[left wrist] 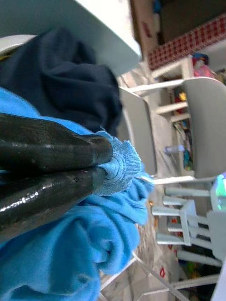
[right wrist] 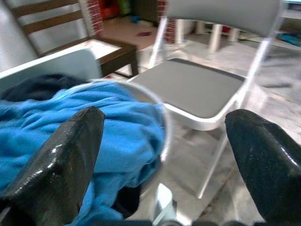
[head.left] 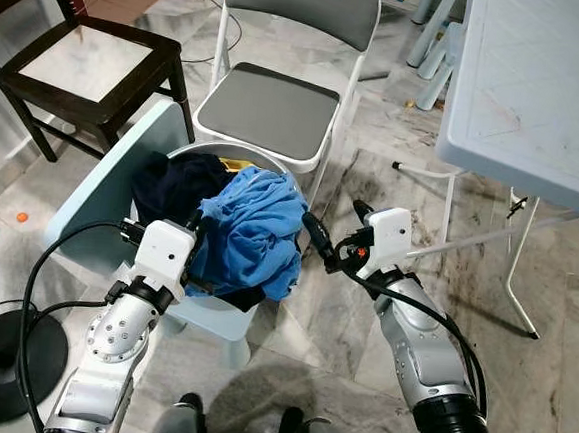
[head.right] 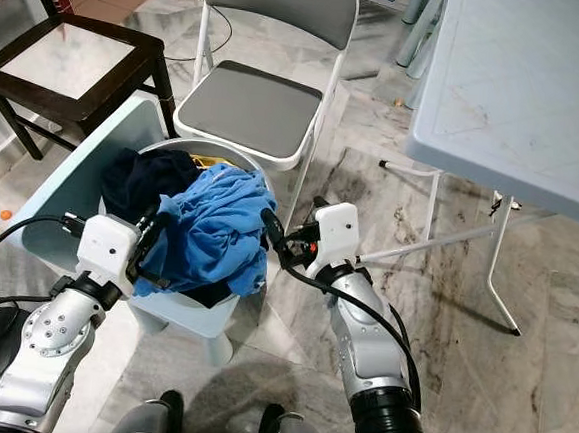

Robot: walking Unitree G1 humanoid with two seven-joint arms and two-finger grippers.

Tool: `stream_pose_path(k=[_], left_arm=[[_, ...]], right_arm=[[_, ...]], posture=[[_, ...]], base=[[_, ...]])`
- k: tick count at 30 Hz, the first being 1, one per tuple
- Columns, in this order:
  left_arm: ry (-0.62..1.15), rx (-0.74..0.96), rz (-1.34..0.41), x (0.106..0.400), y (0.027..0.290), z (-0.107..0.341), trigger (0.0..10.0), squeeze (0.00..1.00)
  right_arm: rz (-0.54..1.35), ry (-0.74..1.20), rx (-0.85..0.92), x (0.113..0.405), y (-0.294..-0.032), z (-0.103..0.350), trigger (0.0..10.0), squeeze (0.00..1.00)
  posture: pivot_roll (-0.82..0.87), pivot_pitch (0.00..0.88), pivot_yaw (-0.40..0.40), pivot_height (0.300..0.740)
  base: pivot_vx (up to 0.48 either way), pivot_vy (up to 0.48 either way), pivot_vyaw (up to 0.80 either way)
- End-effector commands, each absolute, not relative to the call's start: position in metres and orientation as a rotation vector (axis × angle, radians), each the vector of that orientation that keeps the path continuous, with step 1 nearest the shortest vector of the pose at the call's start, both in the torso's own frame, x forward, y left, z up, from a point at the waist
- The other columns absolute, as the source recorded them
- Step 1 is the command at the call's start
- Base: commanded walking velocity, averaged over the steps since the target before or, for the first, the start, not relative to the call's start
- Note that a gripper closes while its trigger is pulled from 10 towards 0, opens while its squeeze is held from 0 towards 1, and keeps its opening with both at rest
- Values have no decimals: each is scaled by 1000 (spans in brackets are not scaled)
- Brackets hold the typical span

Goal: Hang hanger

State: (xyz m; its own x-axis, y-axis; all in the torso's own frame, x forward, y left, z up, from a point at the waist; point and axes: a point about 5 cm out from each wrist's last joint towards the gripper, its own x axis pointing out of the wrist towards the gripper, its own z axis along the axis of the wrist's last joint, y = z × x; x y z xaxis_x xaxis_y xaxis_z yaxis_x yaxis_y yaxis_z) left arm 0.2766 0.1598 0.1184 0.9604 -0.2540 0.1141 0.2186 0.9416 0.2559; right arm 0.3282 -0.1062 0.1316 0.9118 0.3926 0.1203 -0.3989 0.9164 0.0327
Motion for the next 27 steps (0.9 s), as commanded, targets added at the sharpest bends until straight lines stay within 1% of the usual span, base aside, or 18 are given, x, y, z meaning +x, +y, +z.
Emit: stream_pose_path(k=[1, 7, 9, 14, 23, 27], left_arm=[[-99, 222, -208, 275, 162, 109, 10000, 0], [-115, 208, -141, 279, 163, 112, 10000, 0], [-132, 197, -74, 279, 168, 115, 10000, 0], [-145, 199, -53, 279, 169, 117, 10000, 0], [-210, 244, -111, 281, 156, 129, 10000, 0], [-267, 320, -170, 280, 145, 136, 10000, 0]], right_arm=[[348, -109, 85, 325, -115, 131, 10000, 0], [267, -102, 91, 323, -128, 129, 10000, 0], [218, -96, 109, 323, -135, 127, 10000, 0], [210, -93, 112, 321, -135, 128, 10000, 0], [222, -90, 96, 323, -130, 129, 10000, 0], [224, -93, 88, 326, -131, 130, 10000, 0]], posture=[[240, 227, -120, 740], [247, 233, -118, 740], [243, 236, -117, 740], [244, 239, -117, 740], [241, 244, -116, 740], [245, 244, -119, 740]], base=[[0, 0, 0], [0, 0, 0], [0, 0, 0], [0, 0, 0], [0, 0, 0], [0, 0, 0]])
